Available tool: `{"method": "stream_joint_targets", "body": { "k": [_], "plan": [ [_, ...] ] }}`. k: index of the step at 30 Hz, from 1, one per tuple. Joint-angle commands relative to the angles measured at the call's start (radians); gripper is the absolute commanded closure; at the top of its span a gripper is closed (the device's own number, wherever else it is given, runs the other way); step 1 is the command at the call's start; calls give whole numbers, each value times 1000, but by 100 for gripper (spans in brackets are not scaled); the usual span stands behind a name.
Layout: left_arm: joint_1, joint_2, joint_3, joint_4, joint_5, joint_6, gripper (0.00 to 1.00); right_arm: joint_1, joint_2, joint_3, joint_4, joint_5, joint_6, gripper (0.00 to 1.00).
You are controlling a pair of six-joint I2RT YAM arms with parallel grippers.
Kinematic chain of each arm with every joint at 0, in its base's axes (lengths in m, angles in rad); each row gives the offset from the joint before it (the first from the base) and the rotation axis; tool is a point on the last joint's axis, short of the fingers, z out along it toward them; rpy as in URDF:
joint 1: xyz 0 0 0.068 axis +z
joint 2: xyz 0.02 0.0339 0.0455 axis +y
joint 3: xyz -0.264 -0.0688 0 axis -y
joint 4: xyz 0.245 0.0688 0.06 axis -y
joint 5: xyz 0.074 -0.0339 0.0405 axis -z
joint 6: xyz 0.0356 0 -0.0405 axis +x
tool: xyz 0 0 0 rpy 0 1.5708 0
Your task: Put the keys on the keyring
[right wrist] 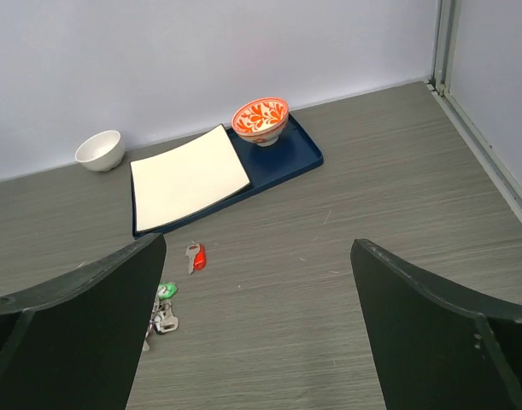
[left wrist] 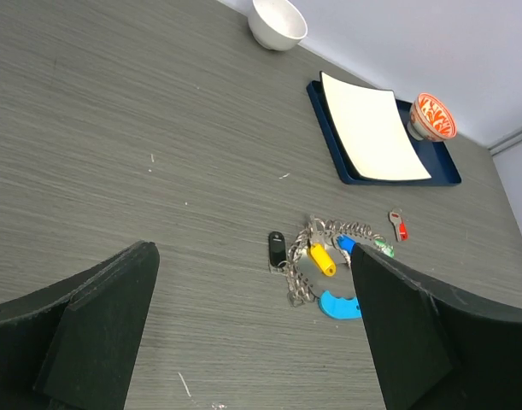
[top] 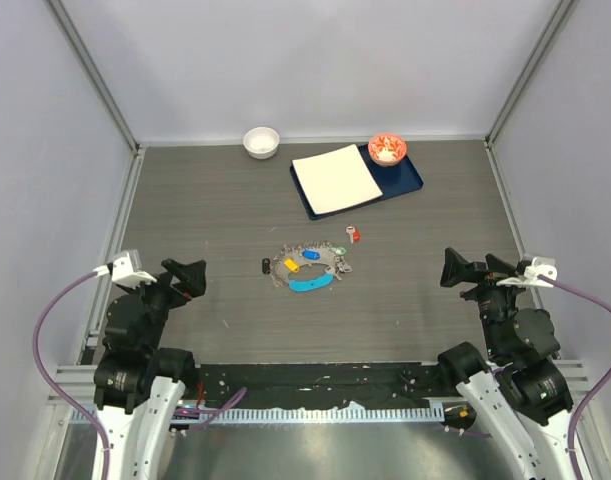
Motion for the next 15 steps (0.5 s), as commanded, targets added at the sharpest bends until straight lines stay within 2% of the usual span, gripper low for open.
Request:
{"method": "stream_joint_targets", "body": {
  "k": [1, 8, 12, 15],
  "plan": [
    [11, -1, -2, 54, 56, 48, 0, 2, -11, 10, 40, -13, 2, 3],
    [11, 2, -22, 63, 26, -21, 0, 2, -8, 10, 40, -25, 4, 3],
    [11, 97, -56, 118, 67, -137, 0, 2, -4, 9, 43, -34, 5, 3],
    [10, 236, -60, 169, 78, -217, 0, 2, -5, 7, 43, -45, 5, 3]
  ]
}}
